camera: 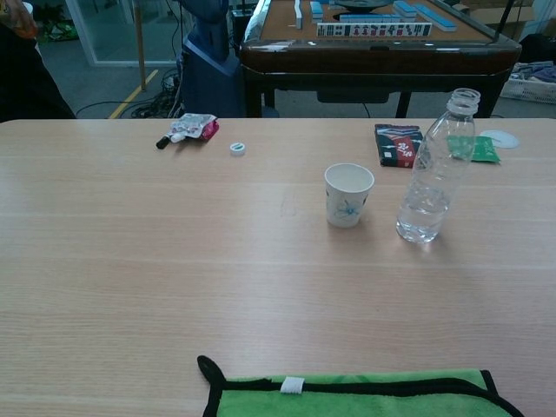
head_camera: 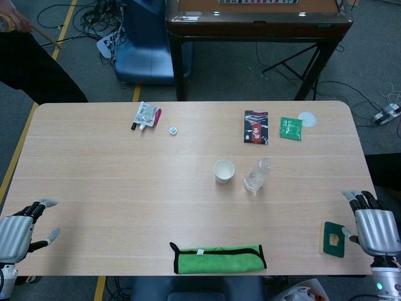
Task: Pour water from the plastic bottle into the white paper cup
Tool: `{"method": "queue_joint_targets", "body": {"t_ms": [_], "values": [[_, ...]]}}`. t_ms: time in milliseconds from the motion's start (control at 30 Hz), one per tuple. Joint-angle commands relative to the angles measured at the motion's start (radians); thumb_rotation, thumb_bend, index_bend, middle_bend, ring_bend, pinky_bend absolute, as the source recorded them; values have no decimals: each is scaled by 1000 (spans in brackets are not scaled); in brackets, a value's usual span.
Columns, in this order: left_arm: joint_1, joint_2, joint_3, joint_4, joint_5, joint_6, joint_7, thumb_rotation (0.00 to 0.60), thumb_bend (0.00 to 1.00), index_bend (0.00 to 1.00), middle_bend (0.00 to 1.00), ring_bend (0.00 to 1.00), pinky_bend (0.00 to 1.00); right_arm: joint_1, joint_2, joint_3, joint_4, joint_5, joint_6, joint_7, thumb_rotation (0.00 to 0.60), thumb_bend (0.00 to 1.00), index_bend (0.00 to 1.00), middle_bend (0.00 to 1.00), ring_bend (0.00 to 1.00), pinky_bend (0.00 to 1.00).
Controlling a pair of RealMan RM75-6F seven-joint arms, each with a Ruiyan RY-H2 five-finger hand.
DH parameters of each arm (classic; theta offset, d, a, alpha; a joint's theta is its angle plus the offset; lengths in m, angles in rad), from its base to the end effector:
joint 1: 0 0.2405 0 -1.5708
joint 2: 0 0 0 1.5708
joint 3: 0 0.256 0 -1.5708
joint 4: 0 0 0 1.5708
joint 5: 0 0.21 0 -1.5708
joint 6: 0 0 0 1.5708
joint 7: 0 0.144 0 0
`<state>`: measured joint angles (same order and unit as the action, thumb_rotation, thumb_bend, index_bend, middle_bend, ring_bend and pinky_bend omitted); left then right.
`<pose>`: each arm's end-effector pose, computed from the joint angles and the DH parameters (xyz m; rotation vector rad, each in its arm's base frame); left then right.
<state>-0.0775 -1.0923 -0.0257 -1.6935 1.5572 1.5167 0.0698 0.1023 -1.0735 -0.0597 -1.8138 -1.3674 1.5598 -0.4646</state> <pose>-0.2907 0.1723 0.1583 -1.4329 -0.8665 -0.9260 -0.2955 -0.1591 0.1581 1.4238 -0.7518 0.5611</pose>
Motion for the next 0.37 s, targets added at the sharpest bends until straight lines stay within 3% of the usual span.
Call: {"method": "queue_joint_targets", "body": {"t_ms": [33,367], "values": [[-1,-1,0,1,0,-2,2,600,213,289,293,407,593,-19,-13,6,11,5,13,-15,600,0,214,231,159,336],[-12,-12,4,5,0,-22,15,600,213,289,293,407,593,-25,-7,24,17,2,-22,-18,600,0,214,232,159,336]]}}
